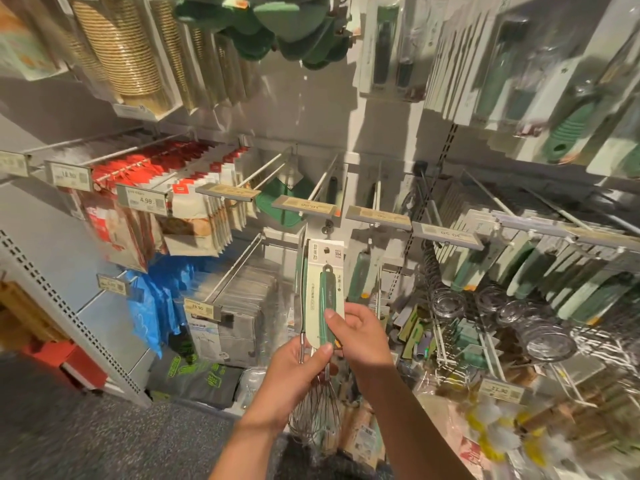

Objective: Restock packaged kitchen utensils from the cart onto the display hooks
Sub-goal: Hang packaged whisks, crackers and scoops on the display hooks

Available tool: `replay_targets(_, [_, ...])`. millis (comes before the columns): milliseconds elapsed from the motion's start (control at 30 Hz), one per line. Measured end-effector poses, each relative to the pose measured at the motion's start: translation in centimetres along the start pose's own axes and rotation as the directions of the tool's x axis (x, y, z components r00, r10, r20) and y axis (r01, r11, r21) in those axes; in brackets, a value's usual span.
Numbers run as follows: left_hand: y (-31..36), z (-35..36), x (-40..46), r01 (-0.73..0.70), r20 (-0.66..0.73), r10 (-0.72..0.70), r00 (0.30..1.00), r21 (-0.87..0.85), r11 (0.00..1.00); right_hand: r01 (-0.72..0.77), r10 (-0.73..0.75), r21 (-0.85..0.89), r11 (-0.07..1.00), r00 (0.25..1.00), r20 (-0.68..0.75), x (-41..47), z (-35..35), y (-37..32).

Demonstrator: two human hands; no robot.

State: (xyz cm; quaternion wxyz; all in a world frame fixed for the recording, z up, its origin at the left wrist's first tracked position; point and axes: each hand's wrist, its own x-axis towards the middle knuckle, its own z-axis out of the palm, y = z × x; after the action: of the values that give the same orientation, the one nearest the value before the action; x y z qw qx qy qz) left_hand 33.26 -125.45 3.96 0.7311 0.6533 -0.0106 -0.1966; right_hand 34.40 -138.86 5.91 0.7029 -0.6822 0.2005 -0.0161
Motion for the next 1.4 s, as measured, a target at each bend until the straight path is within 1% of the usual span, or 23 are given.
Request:
replay_targets(67, [-0.2,-0.1,0.0,-0.004,-0.023,0.004,1.0,0.029,1.0,0.029,-0.03,-0.018,0.999,0.998,-0.047,-0.2,0.3,0.4])
replay_targets(200, [-0.5,-0.2,-0.2,0.005,-0.065,0.002,0.998,0.1,0.995,0.064,-0.062,0.03,0.997,0.995,-0.083,0.3,0.2,2.1])
replay_targets(300, [-0.4,0.0,-0.2,0.019,-0.077,-0.014,0.997,0.066,0.998,0.063,-0.061,0.036,0.997,0.996,-0.067,-1.0,0.0,1.0])
replay_targets(400, [-0.5,0.0,-0.2,0.049,-0.103,-0.044,0.994,0.042,0.998,0.101,-0.094,0.069,0.992,0.99,-0.102,-1.2,-0.9,1.0])
replay_targets(600, [-0.3,0.2,0.0,0.038,-0.14,-0.031,0.99,0.043,0.998,0.173,-0.157,0.095,0.98,0.976,-0.152,-1.1,-1.7,1.1])
replay_targets(700, [-0.3,0.4,0.0,0.03,-0.149,-0.023,0.989,0.043,0.999,0.182,-0.157,0.115,0.976,0.967,-0.2,-0.8,-2.0,0.8])
replay_targets(1000, [-0.3,0.3,0.0,-0.012,-0.164,0.014,0.986,0.018,1.0,0.159,-0.13,0.109,0.981,0.964,-0.233,1.0,-2.2,-0.5])
replay_targets(1200, [-0.1,-0.2,0.0,-0.019,-0.193,0.018,0.981,-0.003,1.0,0.188,-0.144,0.122,0.975,0.942,-0.303,2.1,-1.2,-0.6])
replay_targets(1333, [0.1,-0.7,-0.2,-0.02,-0.21,0.019,0.977,-0.002,1.0,0.131,-0.074,0.136,0.982,0.93,-0.36,2.2,-0.7,1.0])
replay_targets(1400, [0.1,-0.8,-0.2,-0.02,-0.209,0.02,0.978,-0.001,1.0,0.118,-0.058,0.143,0.983,0.929,-0.364,2.1,-0.6,1.0])
